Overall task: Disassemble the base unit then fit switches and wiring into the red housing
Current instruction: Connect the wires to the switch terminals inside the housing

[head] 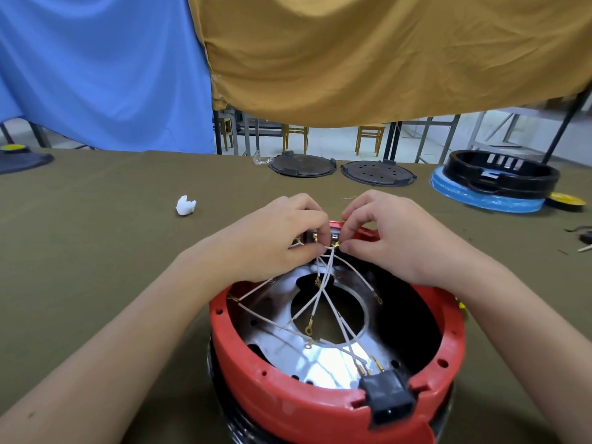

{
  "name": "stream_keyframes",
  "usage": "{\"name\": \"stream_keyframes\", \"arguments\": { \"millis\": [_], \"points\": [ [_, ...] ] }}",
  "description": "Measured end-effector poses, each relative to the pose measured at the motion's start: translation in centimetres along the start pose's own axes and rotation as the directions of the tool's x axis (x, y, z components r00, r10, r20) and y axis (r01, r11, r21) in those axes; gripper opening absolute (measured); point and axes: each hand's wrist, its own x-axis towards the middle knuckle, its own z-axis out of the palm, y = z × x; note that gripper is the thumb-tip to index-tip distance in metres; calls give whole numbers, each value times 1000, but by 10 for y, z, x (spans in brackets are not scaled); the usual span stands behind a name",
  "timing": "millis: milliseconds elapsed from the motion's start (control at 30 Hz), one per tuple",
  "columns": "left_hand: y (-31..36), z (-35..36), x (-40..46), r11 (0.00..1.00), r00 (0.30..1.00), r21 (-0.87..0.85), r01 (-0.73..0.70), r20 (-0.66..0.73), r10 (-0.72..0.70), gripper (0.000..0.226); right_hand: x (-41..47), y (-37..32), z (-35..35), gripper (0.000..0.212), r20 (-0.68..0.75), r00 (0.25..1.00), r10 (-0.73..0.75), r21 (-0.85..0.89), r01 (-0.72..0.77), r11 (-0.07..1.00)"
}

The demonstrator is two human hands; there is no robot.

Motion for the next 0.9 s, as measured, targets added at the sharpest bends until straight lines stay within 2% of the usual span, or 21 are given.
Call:
{"name": "stream_keyframes", "arguments": {
  "millis": [400, 667, 900],
  "points": [
    [2, -1, 0, 1000, 1000, -14, -8, 18, 9, 8, -2, 0, 6, 14, -45, 998, -39, 64, 42, 997],
    [2, -1, 0, 999, 1000, -37, -13, 3, 13, 16, 1, 1, 7, 15, -78, 997, -10, 76, 16, 997],
    [1, 0, 1, 1000, 1000, -27, -13, 1, 13, 16, 7, -1, 2, 18, -56, 998, -11, -14, 10, 1000]
  ]
}}
